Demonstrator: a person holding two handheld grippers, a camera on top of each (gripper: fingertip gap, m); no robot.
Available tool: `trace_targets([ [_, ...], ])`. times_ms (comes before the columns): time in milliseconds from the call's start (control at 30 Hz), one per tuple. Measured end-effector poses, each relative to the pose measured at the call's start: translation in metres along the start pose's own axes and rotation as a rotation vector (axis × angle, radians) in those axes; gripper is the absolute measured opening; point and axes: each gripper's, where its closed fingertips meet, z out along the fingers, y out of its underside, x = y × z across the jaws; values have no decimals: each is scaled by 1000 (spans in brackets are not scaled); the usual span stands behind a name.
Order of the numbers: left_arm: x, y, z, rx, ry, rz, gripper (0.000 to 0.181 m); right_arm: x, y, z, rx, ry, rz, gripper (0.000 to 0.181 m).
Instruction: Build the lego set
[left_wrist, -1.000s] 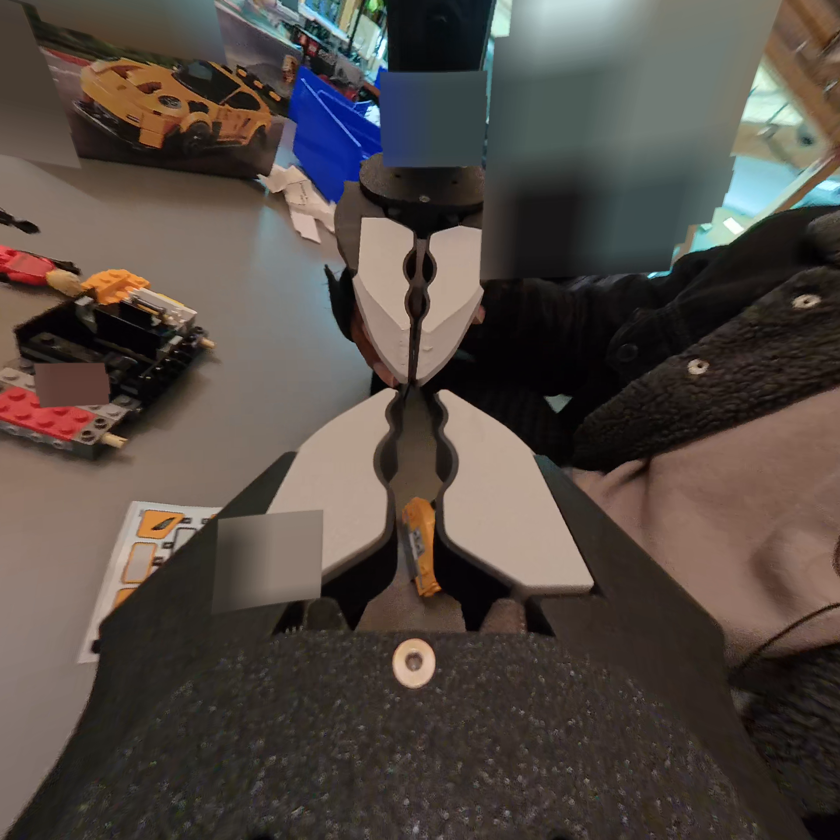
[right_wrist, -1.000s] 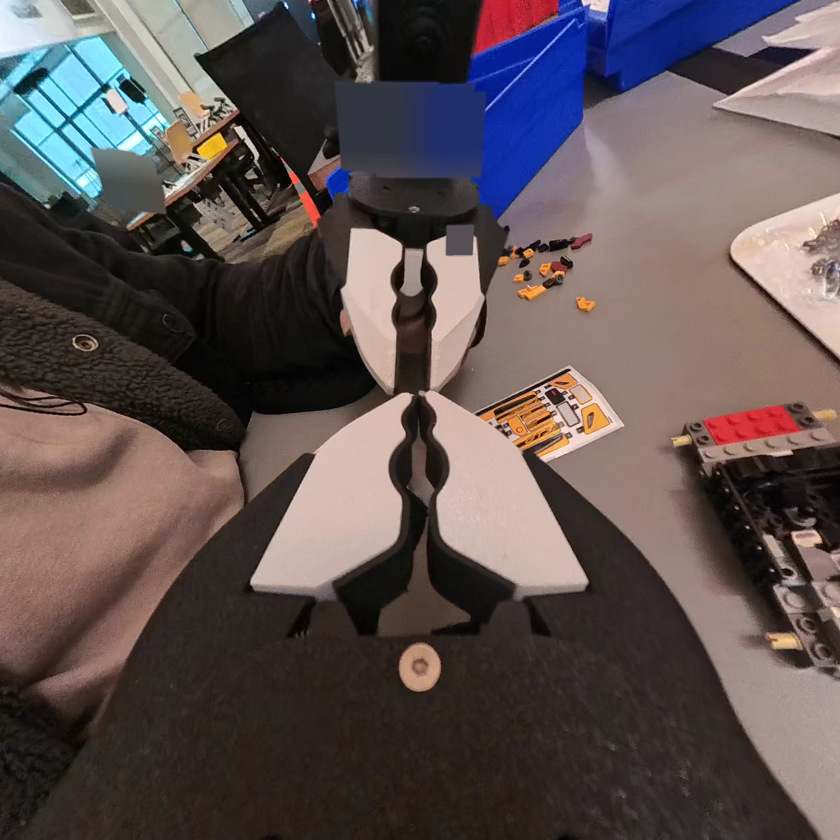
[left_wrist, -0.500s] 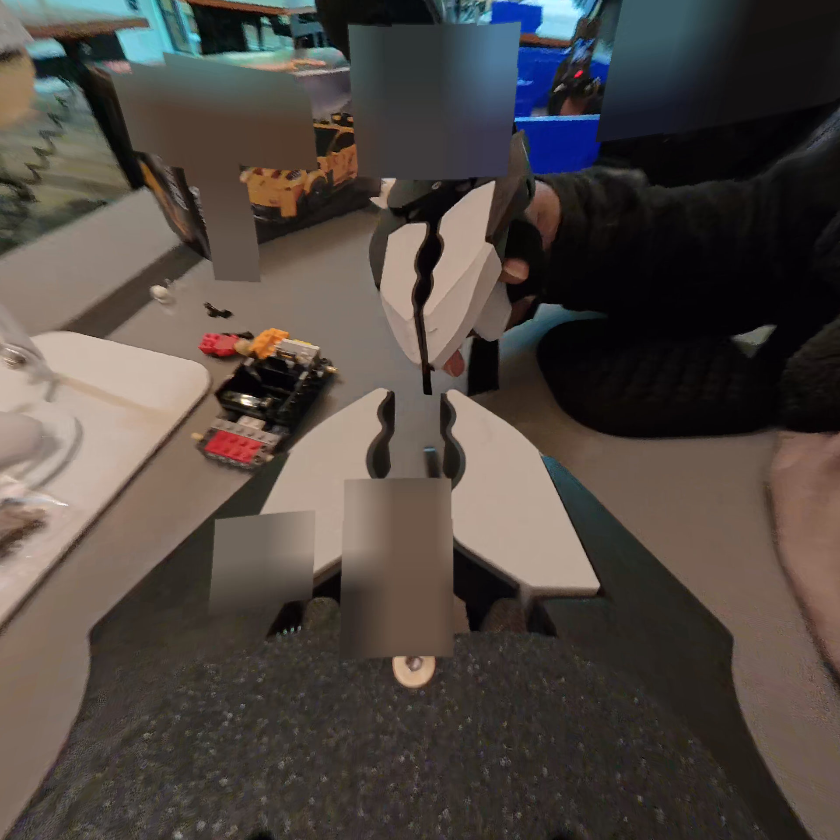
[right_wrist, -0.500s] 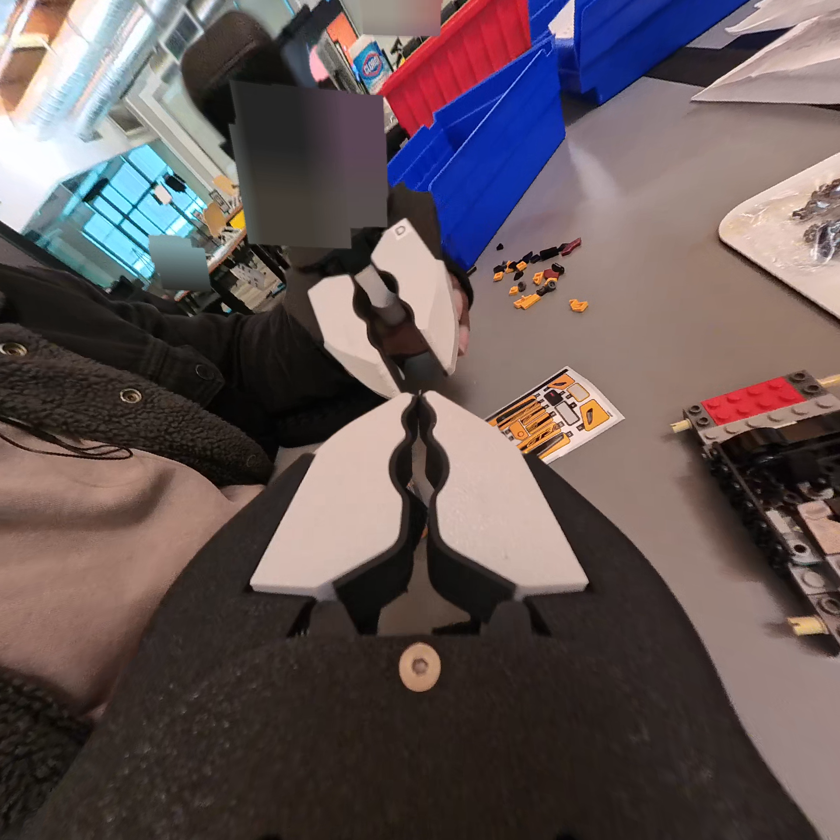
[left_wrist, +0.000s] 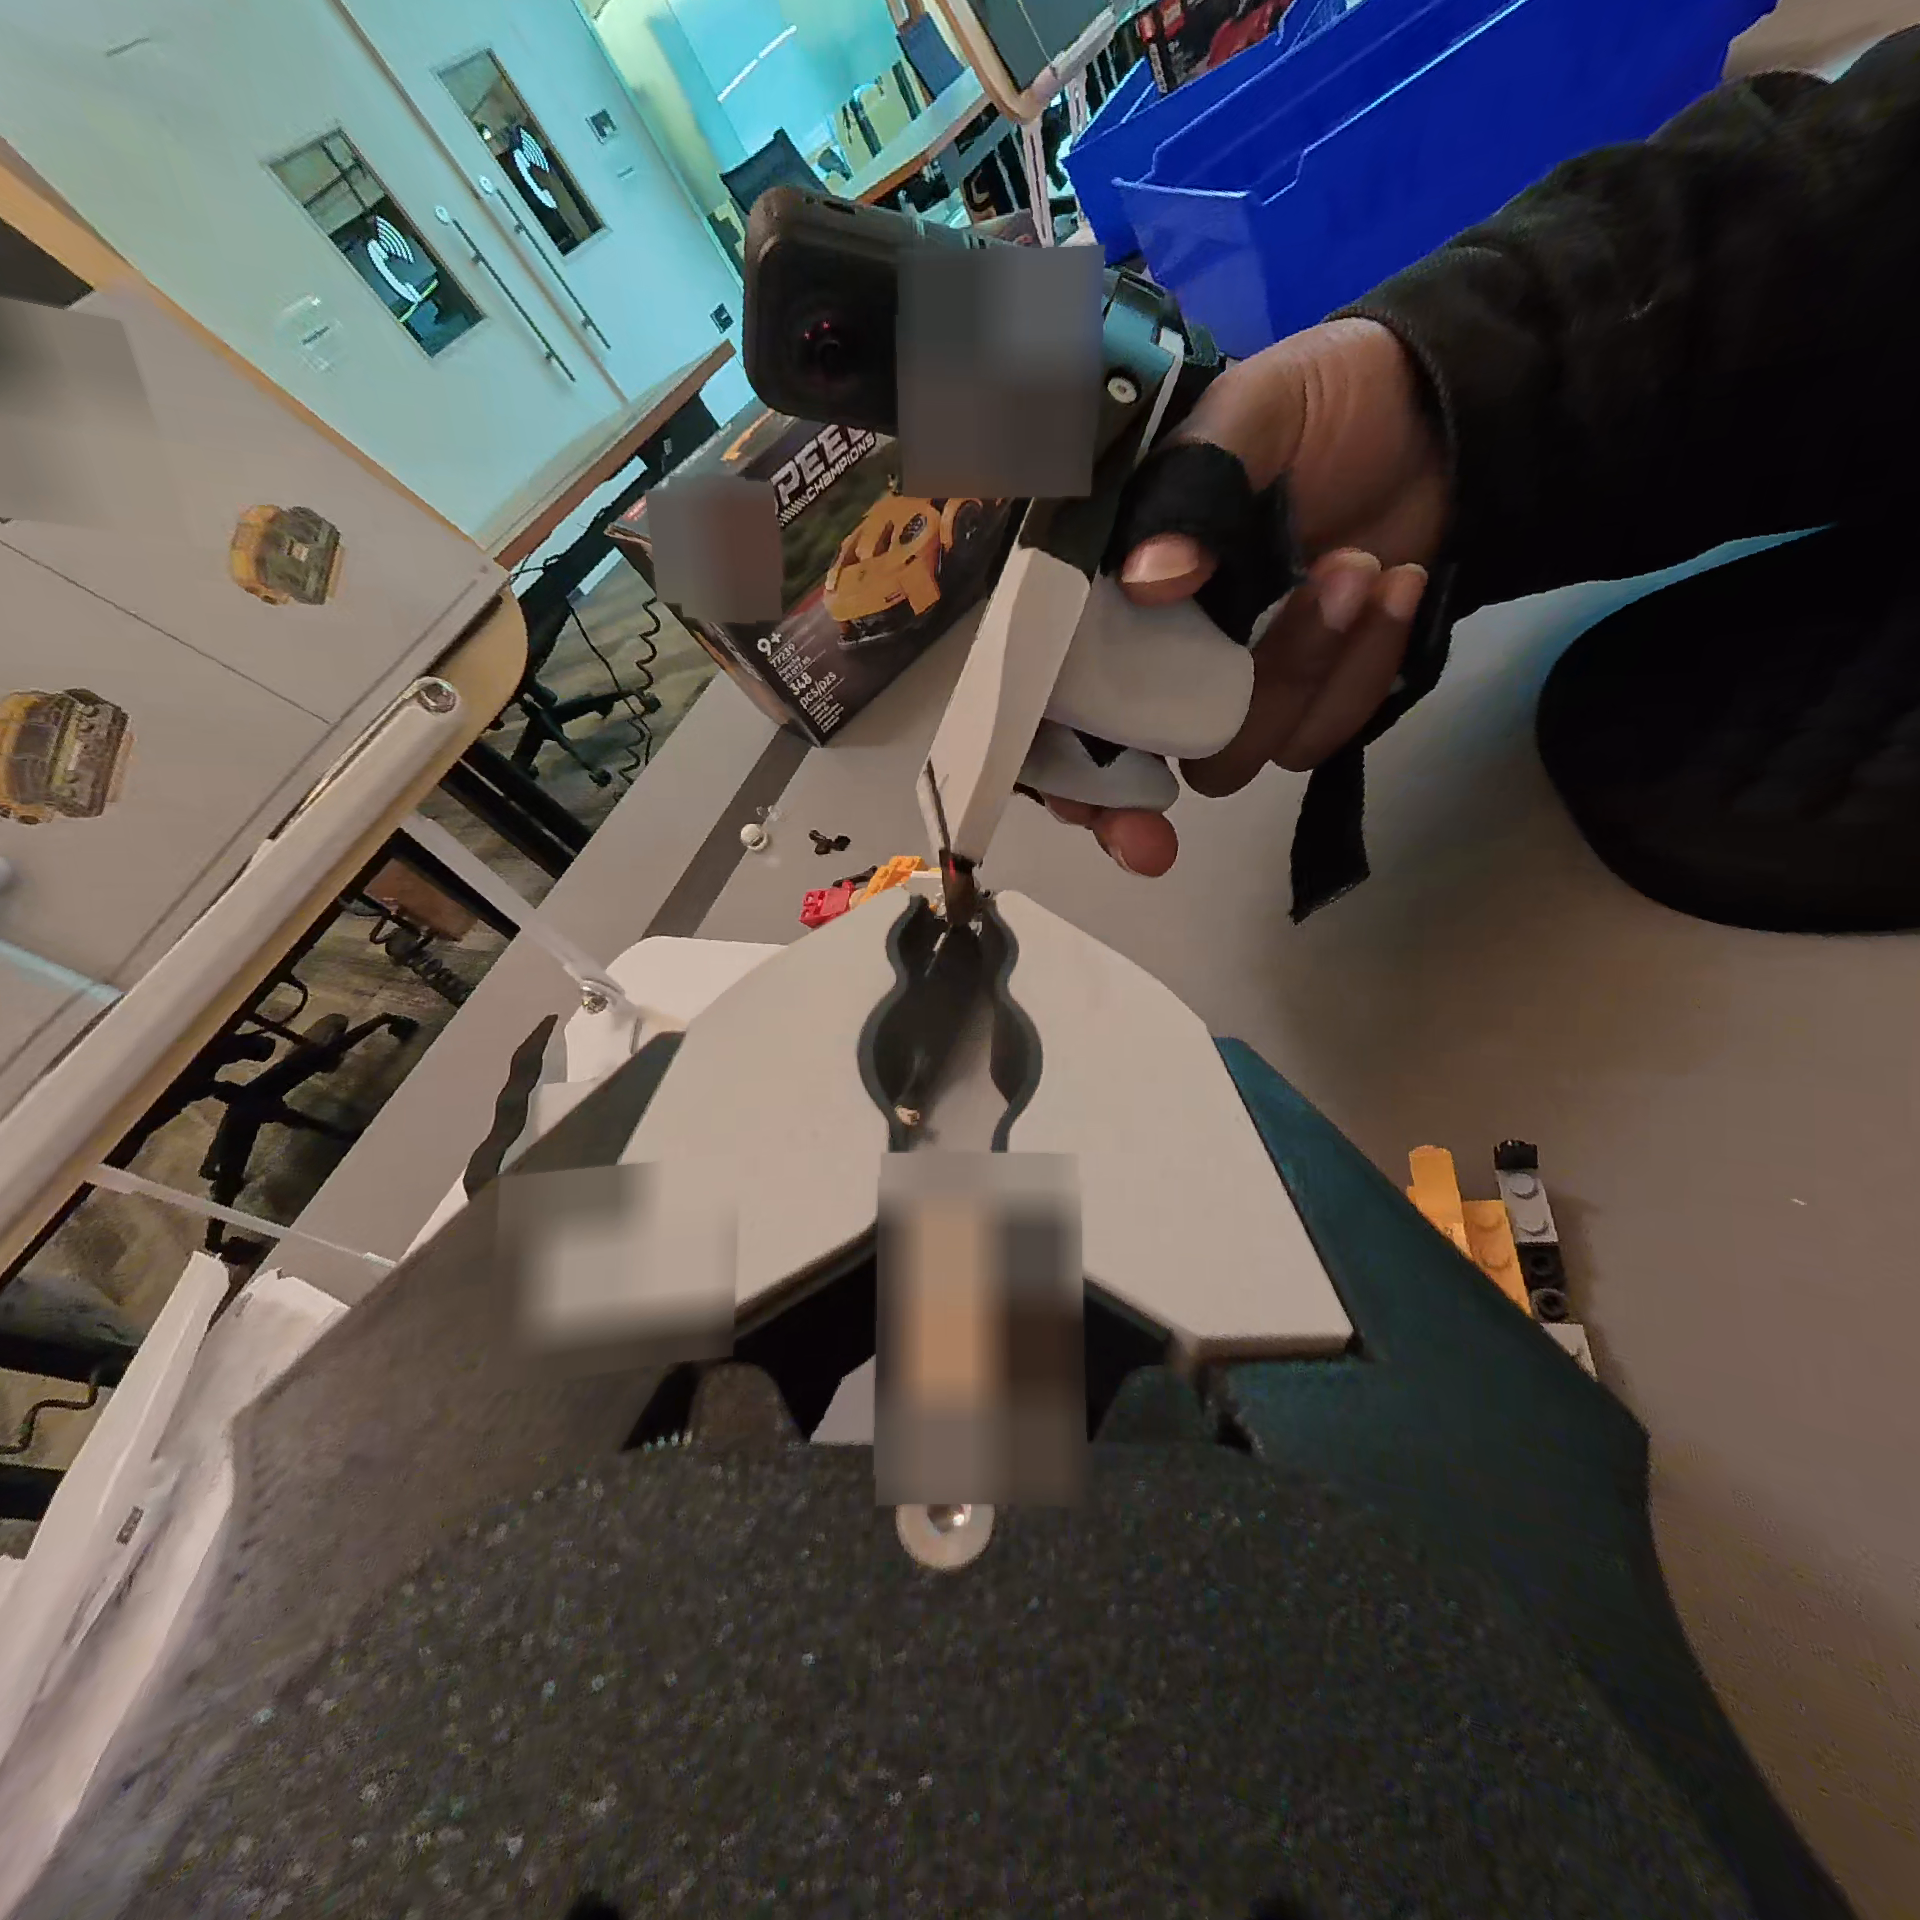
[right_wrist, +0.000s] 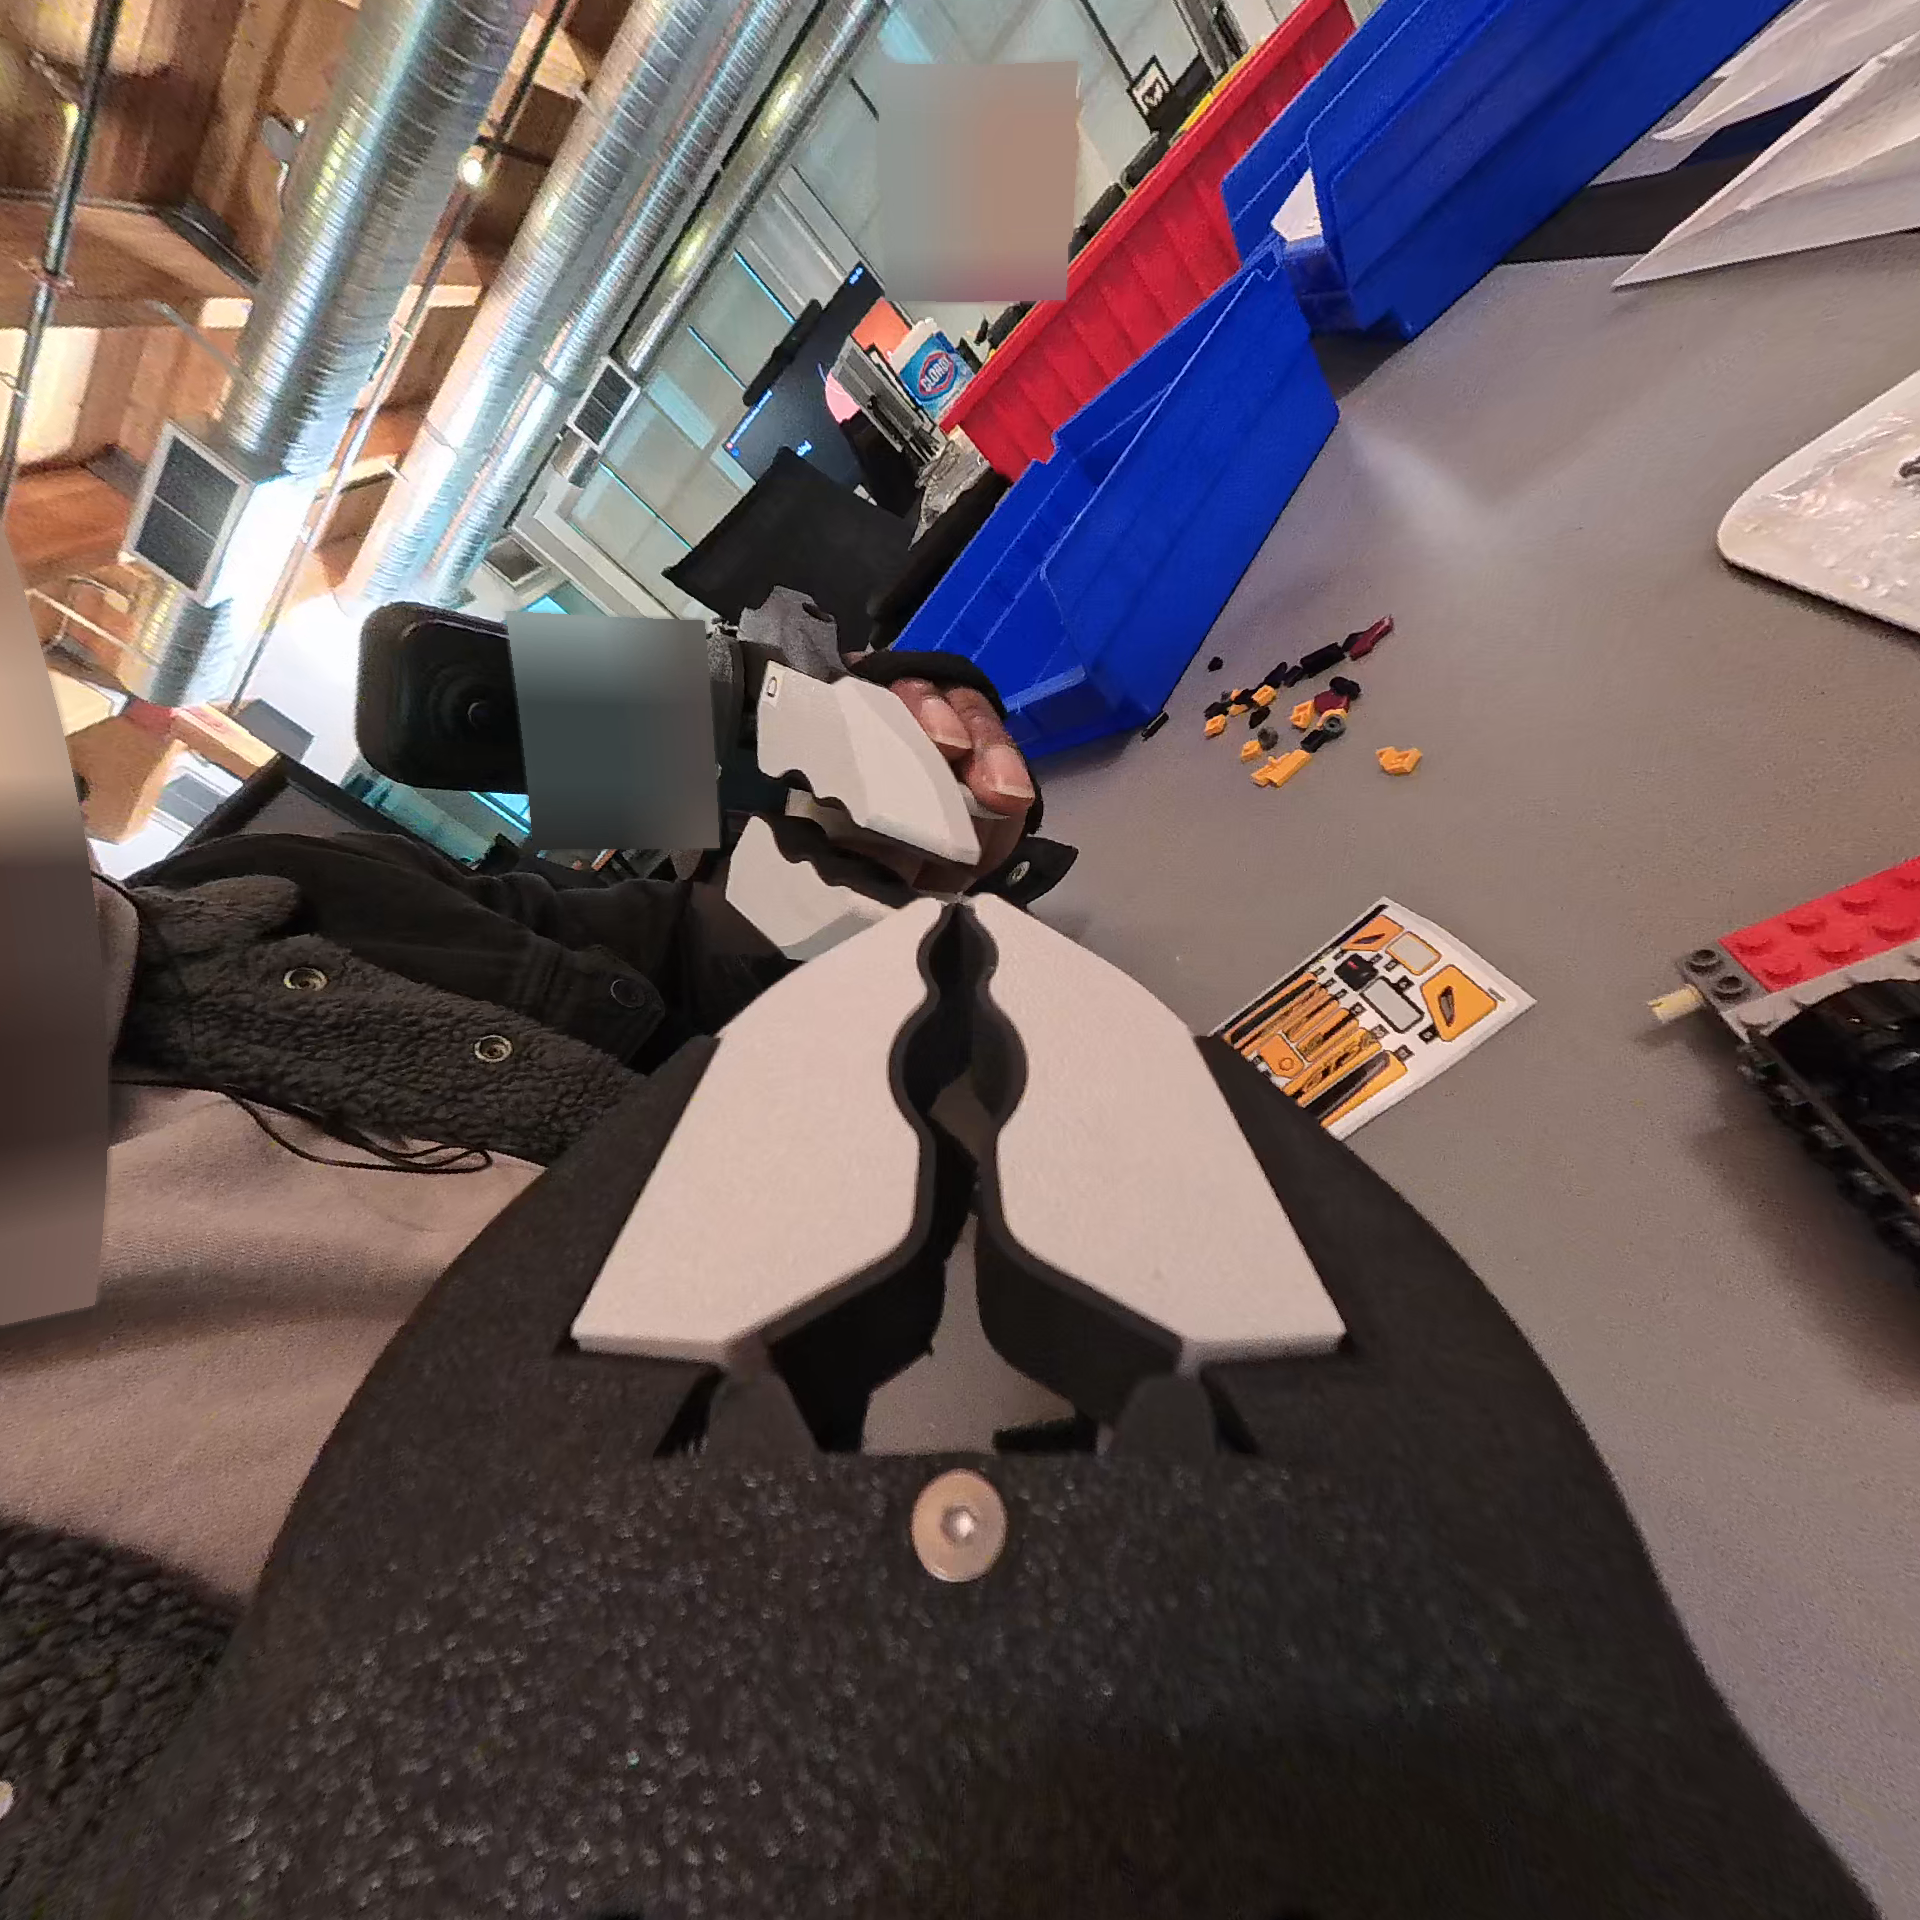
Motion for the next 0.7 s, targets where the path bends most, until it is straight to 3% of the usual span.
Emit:
trace_targets([
  [700, 2, -1, 0, -3, -1, 13, 4, -4, 1, 1, 1, -35, 12, 0],
])
